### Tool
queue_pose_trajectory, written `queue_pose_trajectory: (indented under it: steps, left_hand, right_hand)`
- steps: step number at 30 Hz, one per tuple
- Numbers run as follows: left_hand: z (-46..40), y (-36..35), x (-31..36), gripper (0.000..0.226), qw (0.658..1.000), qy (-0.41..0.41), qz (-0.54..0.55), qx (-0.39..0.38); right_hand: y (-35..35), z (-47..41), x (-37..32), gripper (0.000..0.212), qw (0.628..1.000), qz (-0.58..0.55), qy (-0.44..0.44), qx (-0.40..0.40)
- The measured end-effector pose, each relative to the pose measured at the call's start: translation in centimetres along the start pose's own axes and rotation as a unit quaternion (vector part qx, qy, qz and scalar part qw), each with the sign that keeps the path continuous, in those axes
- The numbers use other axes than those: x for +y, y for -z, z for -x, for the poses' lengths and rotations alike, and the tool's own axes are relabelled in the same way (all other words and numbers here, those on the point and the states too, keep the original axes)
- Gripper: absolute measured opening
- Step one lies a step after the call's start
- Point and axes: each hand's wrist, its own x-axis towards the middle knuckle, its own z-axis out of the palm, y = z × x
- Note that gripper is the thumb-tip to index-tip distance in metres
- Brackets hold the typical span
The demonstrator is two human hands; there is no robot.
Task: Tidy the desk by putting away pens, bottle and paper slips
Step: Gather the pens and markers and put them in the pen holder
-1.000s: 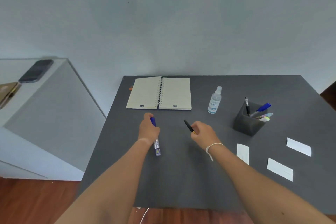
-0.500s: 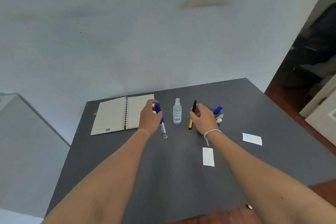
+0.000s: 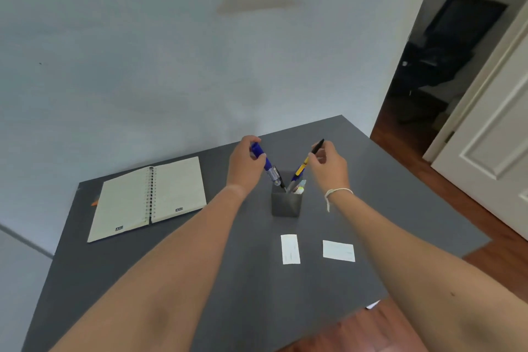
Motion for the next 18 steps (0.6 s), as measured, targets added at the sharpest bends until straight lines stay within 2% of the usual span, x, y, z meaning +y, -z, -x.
queue_pose_trajectory:
  steps: [11,18]
  left_hand:
    - [0.2,-2.8,-1.4,0.031,0.996,0.027,-0.081,-0.031]
    - [0.6,-3.2,-2.5,0.032,0.993,0.046,-0.098,-0.047]
  right_hand:
    - [-1.1,-0.8,2.8,0.02,0.996,0.03,-0.025,-0.076]
    - [-1.7,-0.9,4.0,0.024,0.991,0.091,-0.015,-0.102]
